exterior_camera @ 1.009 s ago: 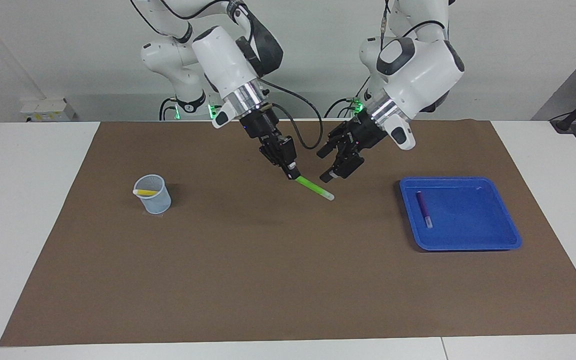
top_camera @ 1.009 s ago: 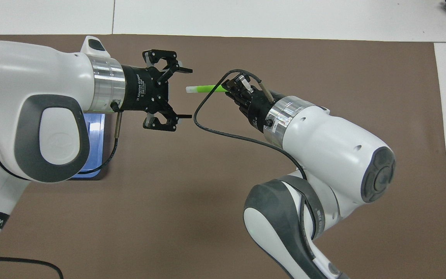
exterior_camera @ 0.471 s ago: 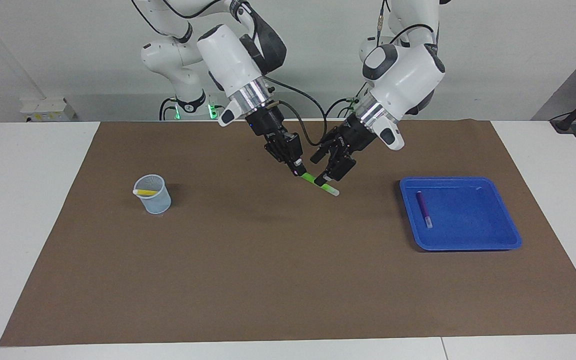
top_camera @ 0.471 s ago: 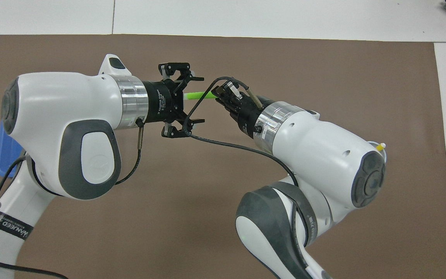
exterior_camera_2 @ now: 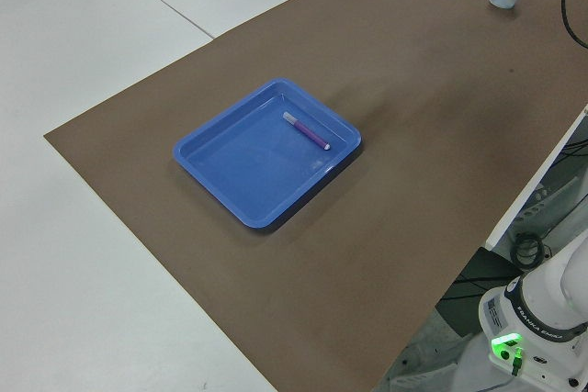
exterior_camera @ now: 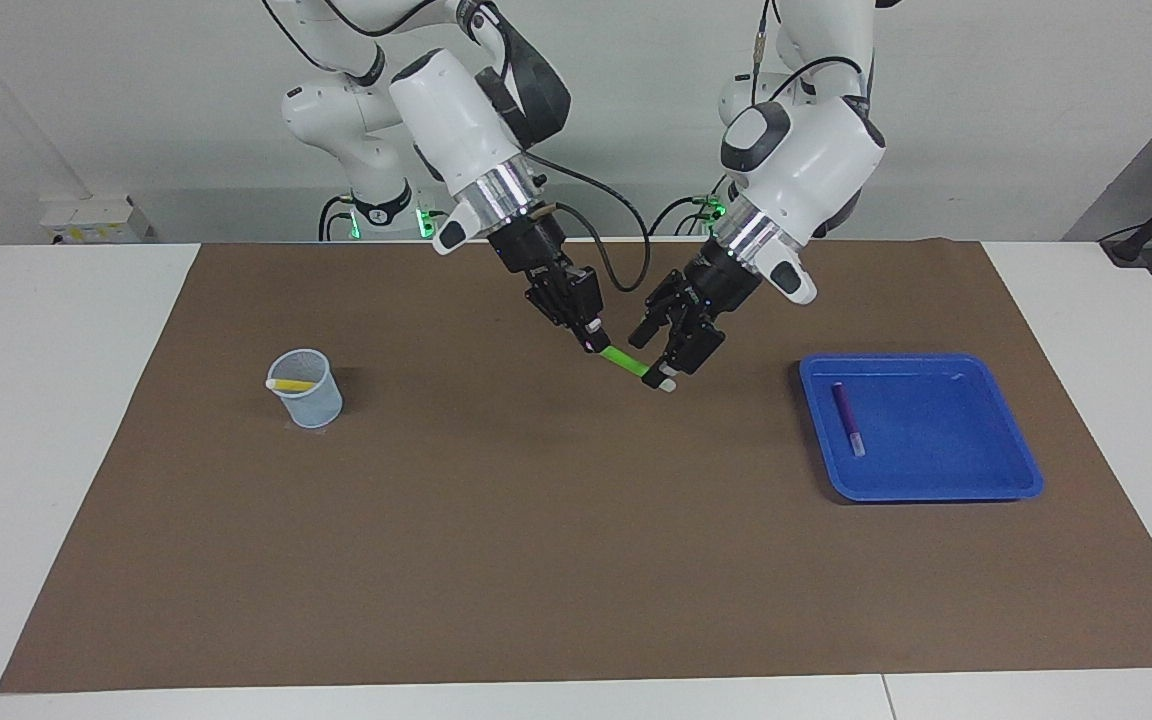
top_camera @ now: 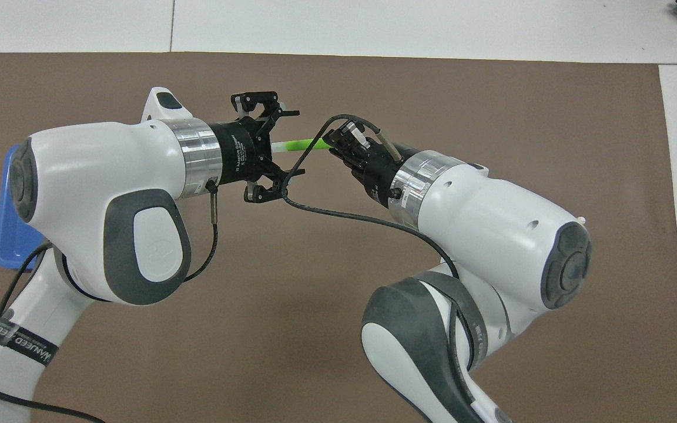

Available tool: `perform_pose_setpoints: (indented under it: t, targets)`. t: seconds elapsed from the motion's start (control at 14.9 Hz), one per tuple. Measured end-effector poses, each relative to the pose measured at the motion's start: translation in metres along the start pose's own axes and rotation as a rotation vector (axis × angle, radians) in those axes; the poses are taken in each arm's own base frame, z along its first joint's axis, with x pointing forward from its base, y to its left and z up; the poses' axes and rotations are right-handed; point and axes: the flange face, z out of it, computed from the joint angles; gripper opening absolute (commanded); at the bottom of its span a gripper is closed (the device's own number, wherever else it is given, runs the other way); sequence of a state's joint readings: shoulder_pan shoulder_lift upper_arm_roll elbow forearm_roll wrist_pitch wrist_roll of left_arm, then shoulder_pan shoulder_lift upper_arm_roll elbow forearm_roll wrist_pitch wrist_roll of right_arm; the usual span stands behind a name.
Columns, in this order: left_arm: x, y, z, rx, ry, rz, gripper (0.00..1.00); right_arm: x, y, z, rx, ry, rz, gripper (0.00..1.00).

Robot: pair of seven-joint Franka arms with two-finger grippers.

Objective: Right arm passes pens to left for tray arrangement
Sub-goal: 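Close the left gripper on the green pen and open the right gripper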

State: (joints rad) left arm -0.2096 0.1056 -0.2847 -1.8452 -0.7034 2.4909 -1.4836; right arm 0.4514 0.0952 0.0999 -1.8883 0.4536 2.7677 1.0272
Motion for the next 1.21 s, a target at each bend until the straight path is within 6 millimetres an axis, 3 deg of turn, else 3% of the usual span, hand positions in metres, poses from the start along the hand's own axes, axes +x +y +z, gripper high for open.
perform_pose_setpoints:
  t: [0.2, 0.4, 0.61, 0.74, 1.21]
  targets:
    - [0.002, -0.001, 0.0022, -0.023, 0.007, -0.002, 0.88, 0.0003, -0.0014, -0.0007, -0.006, -0.006, -0.008, 0.0]
    - [0.0038, -0.0032, 0.0058, -0.028, 0.011, -0.003, 0.67, 0.0003, -0.0016, -0.0009, -0.006, -0.006, -0.009, 0.0]
    - [0.0039, -0.0025, 0.0052, -0.036, 0.012, -0.003, 0.17, 0.0003, -0.0021, -0.0011, -0.005, -0.006, -0.009, 0.0]
    - [0.0038, -0.0025, 0.0053, -0.036, 0.012, -0.002, 0.03, 0.0004, -0.0037, -0.0022, -0.002, -0.006, -0.01, 0.0]
    - [0.0023, -0.0039, 0.0071, -0.032, 0.011, 0.0, 0.0, 0.0021, -0.0055, -0.004, 0.001, -0.004, -0.009, 0.0]
